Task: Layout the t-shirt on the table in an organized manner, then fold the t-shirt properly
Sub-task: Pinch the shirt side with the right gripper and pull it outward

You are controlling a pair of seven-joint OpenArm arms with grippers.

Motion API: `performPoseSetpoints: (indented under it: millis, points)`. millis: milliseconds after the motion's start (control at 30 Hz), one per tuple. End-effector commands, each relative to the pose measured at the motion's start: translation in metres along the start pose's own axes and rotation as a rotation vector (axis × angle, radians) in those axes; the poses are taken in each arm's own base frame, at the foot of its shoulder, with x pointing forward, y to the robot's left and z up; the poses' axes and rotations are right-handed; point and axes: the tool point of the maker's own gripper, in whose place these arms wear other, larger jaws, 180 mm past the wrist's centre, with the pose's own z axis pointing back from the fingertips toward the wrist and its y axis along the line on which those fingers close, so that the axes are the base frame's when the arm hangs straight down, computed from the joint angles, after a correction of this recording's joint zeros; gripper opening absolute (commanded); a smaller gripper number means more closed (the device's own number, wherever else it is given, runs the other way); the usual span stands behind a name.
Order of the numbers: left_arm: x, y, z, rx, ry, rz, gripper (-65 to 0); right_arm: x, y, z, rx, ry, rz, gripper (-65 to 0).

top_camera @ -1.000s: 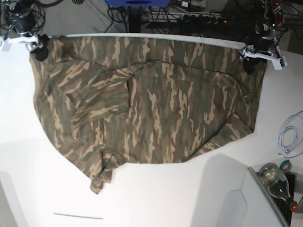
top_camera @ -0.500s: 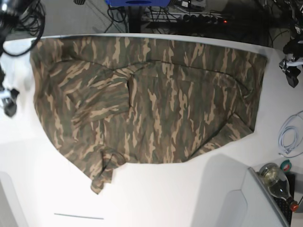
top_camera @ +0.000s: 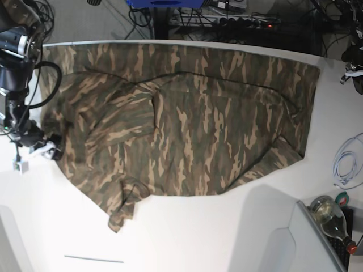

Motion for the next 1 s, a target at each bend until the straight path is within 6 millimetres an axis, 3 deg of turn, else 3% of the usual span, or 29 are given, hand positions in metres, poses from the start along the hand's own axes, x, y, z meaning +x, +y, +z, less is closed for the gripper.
performPoseSetpoints:
  millis: [0,200,267,367,500,633,967]
  points:
    - [0.019,0.001,-0.001,-0.01,-0.052,-0.014,-65.0,0.018,-0.004,0.003,-0.001,-0.027,0.015,-22.4]
    - [0.019,-0.002,-0.002,-0.015,-0.053,-0.014,-65.0,0.003,0.007,-0.002,0.019,0.016,0.056,-24.6]
    - [0.02,-0.002,-0.002,-0.015,-0.054,-0.013,-65.0,0.002,0.01,-0.003,0.023,0.02,0.069,-36.0]
    - [0.019,-0.002,-0.002,-0.016,-0.052,-0.013,-65.0,0.009,0.011,-0.002,0.025,0.001,0.071,-63.6]
    - [0.019,-0.002,-0.002,-0.016,-0.052,-0.013,-65.0,0.017,0.014,0.016,0.028,-0.056,0.149,-65.0]
    - [0.016,-0.001,-0.002,-0.012,-0.046,-0.01,-65.0,0.02,0.047,0.038,0.063,-0.052,0.246,-65.0]
    - [-0.003,-0.011,-0.005,-0.035,0.003,-0.012,-65.0,-0.012,0.117,0.109,0.12,-0.02,0.373,-65.0]
